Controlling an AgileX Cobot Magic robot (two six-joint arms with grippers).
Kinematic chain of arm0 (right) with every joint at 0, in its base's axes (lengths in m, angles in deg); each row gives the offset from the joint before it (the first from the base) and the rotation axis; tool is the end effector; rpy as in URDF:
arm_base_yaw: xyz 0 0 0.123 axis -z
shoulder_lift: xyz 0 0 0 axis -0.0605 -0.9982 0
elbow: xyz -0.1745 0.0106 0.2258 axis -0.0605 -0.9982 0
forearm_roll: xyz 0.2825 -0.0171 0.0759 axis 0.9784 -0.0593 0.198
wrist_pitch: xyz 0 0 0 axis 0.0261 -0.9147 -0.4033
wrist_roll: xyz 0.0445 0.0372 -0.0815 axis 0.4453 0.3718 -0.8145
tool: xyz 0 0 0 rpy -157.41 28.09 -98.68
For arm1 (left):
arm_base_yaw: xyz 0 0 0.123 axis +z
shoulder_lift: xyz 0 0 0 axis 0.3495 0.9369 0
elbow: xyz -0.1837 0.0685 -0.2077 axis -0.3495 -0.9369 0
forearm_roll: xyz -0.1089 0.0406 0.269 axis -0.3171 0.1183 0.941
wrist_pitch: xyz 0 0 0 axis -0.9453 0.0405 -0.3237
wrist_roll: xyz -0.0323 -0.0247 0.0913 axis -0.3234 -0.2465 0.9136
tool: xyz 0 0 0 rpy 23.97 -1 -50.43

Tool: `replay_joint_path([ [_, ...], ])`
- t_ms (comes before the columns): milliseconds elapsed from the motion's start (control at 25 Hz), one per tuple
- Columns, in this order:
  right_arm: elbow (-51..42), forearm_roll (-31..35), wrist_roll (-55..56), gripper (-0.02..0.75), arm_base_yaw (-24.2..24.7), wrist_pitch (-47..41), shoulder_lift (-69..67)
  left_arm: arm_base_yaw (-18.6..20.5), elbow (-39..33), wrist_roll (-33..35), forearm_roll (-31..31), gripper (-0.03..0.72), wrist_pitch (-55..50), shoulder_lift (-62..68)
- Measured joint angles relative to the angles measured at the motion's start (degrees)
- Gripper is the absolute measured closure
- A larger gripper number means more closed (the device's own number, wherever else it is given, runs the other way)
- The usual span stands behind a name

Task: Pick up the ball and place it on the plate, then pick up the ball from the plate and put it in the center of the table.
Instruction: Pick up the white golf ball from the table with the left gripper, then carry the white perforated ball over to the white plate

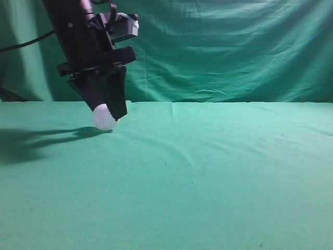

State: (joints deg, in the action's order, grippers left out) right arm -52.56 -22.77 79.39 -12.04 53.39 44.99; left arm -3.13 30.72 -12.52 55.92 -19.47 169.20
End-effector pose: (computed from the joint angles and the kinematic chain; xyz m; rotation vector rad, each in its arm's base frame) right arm 0.1010 0.0163 0.1659 -0.1310 1.8846 0.1238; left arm 0.4100 -0.1999 0.1484 0.9389 2.5943 -0.3094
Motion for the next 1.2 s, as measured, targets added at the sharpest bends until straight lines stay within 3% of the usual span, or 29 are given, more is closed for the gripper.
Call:
replay_joint_path([
  [40,0.00,0.00,0.00,0.738,0.00,0.00,0.00,0.00,0.02,0.00,0.00,0.418,0.00,0.00],
  [280,0.00,0.00,0.00,0.738,0.00,0.00,0.00,0.00,0.89,-0.32,0.00,0.410,-2.21,0.00],
  [480,0.00,0.00,0.00,0.738,0.00,0.00,0.00,1.30,3.70,-8.26,1.79,0.410,-8.78,-3.39],
  [720,0.00,0.00,0.00,0.738,0.00,0.00,0.00,7.33,3.48,-12.08,2.83,0.410,-13.67,-11.91],
  [920,0.00,0.00,0.00,0.738,0.00,0.26,0.00,13.83,-1.20,-12.31,3.09,0.410,-14.47,-20.40],
  [1200,0.00,5.59,1.31,0.738,0.00,20.12,0.00,23.62,-8.92,-12.20,3.36,0.410,-14.52,-27.00],
])
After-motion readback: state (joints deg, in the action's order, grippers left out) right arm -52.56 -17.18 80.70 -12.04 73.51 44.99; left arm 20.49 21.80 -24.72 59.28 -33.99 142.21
